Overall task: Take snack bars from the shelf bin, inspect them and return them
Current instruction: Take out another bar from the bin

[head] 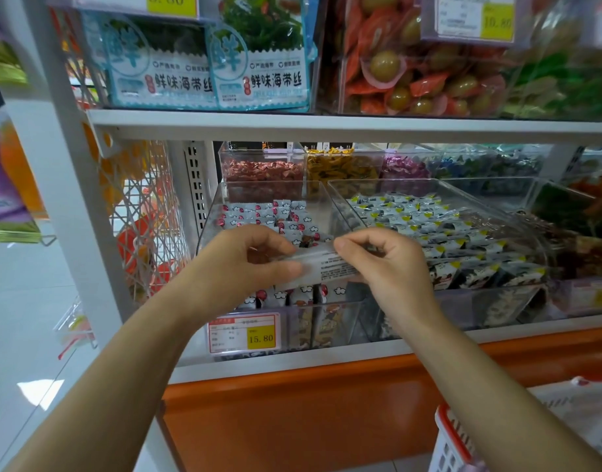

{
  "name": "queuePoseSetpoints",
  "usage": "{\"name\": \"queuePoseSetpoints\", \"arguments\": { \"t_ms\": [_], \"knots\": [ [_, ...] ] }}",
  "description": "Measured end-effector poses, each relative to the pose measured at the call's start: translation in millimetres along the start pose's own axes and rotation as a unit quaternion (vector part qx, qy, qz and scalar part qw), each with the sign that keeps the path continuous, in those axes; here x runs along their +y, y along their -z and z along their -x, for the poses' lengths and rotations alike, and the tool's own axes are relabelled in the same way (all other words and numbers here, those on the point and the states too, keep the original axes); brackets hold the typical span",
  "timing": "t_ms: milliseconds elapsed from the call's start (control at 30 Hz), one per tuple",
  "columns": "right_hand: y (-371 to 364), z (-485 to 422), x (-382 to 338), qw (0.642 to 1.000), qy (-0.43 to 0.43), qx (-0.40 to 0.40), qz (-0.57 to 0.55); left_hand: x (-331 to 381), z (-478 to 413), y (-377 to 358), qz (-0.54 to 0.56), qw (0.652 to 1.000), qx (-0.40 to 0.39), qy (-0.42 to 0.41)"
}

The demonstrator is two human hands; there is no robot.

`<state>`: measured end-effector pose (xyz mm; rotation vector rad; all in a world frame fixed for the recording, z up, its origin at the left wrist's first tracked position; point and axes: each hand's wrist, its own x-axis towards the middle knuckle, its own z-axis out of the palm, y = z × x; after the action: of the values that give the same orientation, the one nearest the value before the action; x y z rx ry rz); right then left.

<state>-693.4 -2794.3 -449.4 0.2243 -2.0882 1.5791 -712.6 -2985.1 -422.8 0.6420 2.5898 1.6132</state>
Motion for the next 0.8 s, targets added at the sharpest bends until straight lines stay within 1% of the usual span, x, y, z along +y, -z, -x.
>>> {"name": "queuePoseSetpoints", "arguments": {
  "t_ms": [67, 133, 233, 333, 400, 500, 567, 633, 733, 800],
  "knots": [
    [4, -3, 0, 0.999, -0.028, -0.02, -0.02, -1, -2, 0, -0.017, 1.0, 0.003, -0.009],
    [9, -7, 1, 0.995, -0.063, -0.06, -0.044, -3, -2, 1, -0.021, 1.0, 0.009, -0.017],
    [17, -11, 1, 0.98, -0.12, -0.112, -0.113, -5, -3, 1, -0.016, 1.0, 0.002, -0.025],
    [18, -11, 6, 0.973, -0.142, -0.107, -0.146, -7, -3, -2, -0.024, 0.999, -0.003, -0.041],
    [13, -9, 8, 0.976, -0.132, -0.085, -0.152, -9, -6, -3, -0.042, 0.998, 0.02, -0.042],
    [2, -3, 6, 0.979, -0.089, -0.086, -0.161, -11, -9, -5, -0.046, 0.994, 0.096, -0.025],
    [-5, -1, 5, 0.989, -0.047, -0.093, -0.103, -9, -11, -9, -0.041, 0.988, 0.147, -0.028],
    [-10, -1, 4, 0.996, -0.011, -0.086, -0.029, -5, -12, -14, -0.045, 0.983, 0.174, -0.037],
    [-8, -8, 3, 0.999, 0.015, -0.025, 0.021, -5, -21, -21, -0.05, 0.981, 0.181, -0.04],
    [-2, -16, 4, 0.999, 0.015, 0.026, 0.028, -10, -35, -22, -0.107, 0.975, 0.19, -0.039]
  ]
}}
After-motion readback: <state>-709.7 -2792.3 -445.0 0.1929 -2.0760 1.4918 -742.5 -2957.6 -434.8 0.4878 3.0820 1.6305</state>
